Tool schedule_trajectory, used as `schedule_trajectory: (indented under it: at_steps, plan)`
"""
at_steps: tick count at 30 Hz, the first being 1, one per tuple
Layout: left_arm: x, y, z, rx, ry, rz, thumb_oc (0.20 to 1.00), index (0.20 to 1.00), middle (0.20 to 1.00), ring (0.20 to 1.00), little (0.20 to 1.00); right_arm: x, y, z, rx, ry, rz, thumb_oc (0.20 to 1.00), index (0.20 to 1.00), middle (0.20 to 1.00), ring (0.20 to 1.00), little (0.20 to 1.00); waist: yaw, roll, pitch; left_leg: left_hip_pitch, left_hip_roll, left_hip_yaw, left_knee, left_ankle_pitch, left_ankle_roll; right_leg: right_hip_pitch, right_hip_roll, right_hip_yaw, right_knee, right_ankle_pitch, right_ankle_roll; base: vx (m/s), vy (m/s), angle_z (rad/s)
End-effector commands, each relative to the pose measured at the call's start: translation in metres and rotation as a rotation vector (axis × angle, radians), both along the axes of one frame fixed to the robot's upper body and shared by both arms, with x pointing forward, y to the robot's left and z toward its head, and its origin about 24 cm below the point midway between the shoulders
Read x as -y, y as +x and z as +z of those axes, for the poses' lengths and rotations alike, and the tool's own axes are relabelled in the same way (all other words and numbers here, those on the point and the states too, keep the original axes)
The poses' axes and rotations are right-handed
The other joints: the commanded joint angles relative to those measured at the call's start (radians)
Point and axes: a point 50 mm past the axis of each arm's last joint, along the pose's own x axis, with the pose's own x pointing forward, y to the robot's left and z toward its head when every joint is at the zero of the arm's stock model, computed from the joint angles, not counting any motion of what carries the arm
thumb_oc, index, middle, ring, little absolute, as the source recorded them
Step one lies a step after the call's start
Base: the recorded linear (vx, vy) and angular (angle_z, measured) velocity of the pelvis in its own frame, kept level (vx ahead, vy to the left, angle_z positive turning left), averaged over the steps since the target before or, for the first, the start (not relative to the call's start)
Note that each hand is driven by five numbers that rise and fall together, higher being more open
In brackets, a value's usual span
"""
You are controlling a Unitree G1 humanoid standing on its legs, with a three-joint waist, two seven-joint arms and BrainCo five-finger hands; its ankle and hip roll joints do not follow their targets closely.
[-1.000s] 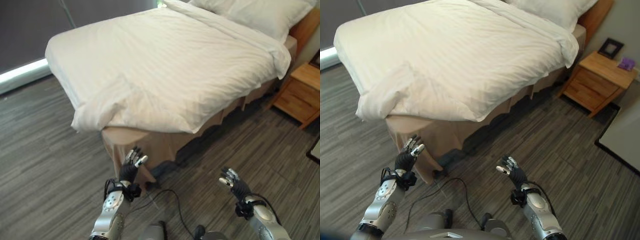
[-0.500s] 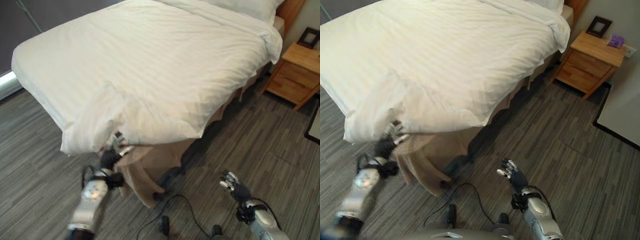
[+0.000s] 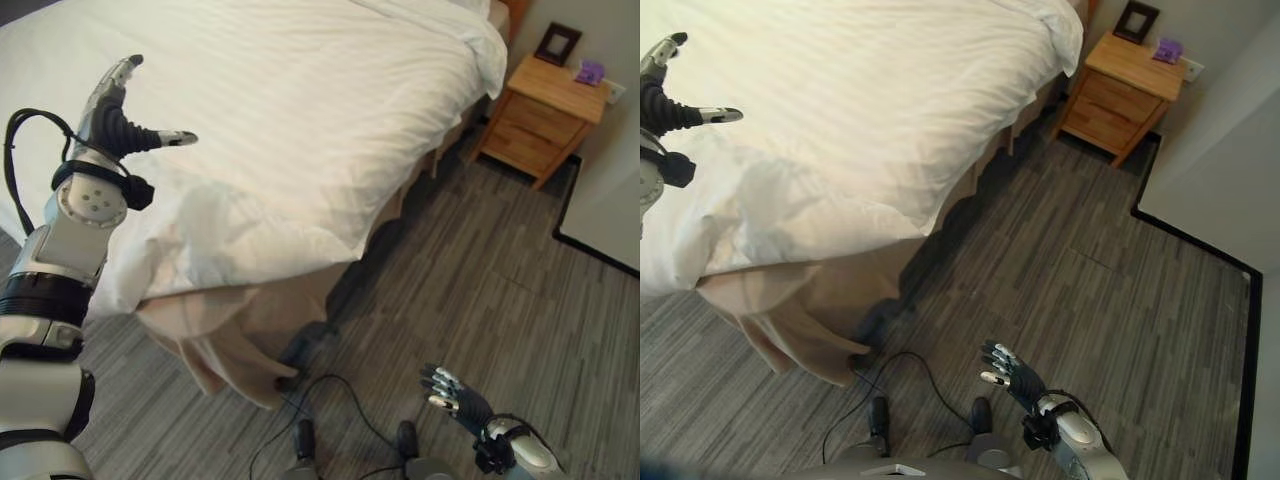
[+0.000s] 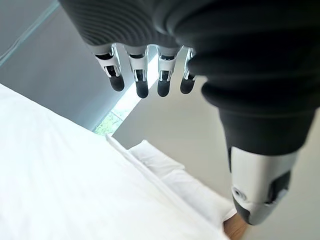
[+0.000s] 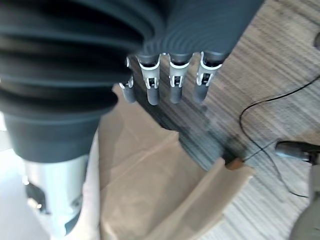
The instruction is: Making the bed.
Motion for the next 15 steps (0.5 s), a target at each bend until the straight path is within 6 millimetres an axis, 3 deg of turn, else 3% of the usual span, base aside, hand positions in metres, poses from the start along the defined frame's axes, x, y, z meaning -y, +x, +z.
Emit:
schedule_trajectory:
  at_steps: [1,5,9,15]
  plan:
    - [-0.030,-0.008,0.046,0.136,-0.092,0.163,1.000,1.000,1.000,1.000,1.000,0.008,0.021,0.022,0.113,0.041,-0.005,1.000,1.000,1.000,1.000,1.000,0.015,0.023,0.057,0.045,-0.005,-0.003,0.008,-0.016,-0.019,0.013,0.028,-0.008,0.012,-0.022,0.060,0.00,0.000,0.00]
    - [-0.048,-0.017,0.074,0.220,-0.216,0.285,1.000,1.000,1.000,1.000,1.000,0.003,0.023,0.024,0.108,0.066,-0.004,1.000,1.000,1.000,1.000,1.000,0.004,0.004,0.087,0.008,0.002,0.004,0.008,-0.008,-0.021,-0.029,0.034,0.003,0.012,-0.002,0.067,-0.01,0.023,-0.07]
    - [-0.068,-0.034,0.085,0.256,-0.220,0.381,1.000,1.000,1.000,1.000,1.000,-0.004,0.026,0.027,0.115,0.092,0.025,1.000,1.000,1.000,1.000,1.000,0.010,-0.009,0.087,-0.002,0.005,0.013,0.008,-0.012,-0.019,-0.045,0.036,0.011,0.012,0.002,0.072,0.02,0.021,-0.14]
    - [-0.081,-0.046,0.090,0.270,-0.222,0.438,1.000,1.000,1.000,1.000,1.000,-0.008,0.029,0.028,0.123,0.097,0.052,1.000,1.000,1.000,1.000,1.000,0.018,-0.017,0.093,-0.004,0.004,0.015,0.008,-0.017,-0.016,-0.056,0.035,0.014,0.012,0.004,0.075,0.01,0.010,-0.01]
